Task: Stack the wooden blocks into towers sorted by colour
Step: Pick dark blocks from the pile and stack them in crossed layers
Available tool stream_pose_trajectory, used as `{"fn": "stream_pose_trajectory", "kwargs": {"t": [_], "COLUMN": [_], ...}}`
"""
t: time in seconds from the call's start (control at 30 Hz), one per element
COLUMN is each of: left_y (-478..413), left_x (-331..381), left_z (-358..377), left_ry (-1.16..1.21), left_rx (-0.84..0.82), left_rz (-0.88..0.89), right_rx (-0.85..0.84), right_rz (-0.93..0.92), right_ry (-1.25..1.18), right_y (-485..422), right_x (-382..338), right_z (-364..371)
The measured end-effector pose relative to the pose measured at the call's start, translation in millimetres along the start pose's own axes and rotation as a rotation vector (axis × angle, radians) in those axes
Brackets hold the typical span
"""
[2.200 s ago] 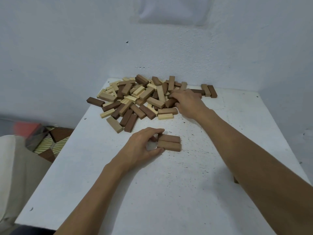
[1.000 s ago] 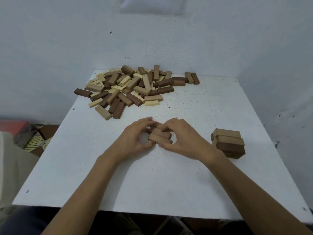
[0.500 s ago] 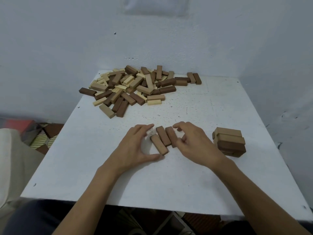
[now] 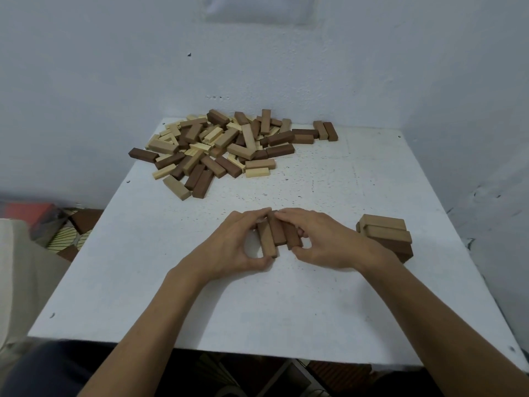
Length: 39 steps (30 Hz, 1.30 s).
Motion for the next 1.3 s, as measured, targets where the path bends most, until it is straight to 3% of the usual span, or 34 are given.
{"fn": "stream_pose_trajectory", "kwargs": {"t": [0.67, 0.9, 1.3], "left_y": [-3.4, -36.6, -88.9], "left_x": [13.4, 70.1, 134.9], "left_z": [-2.2, 4.7, 60.3], "left_ry": [0.048, 0.068, 0.092], "left_rx": [0.000, -0.016, -0.085], "left_rz": [0.082, 0.168, 0.167], "right_rx": [0.151, 0.232, 0.227], "right_rz": [-0.002, 0.115, 0.289], "right_ry": [-0.124, 0.007, -0.043], "right_y": [23.0, 73.8, 136.2], "right_x": [-3.2, 11.8, 80.2], "right_z": [1.1, -51.9, -84.4]}}
Point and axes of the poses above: each hand's wrist, its own y-axis away from the middle knuckle, its own z-axis out of the palm, x = y × z, the point moved 4 cm from there along -y, towards the middle knuckle, and after that the axes turned 1 degree about -x, right-handed, at the moved point
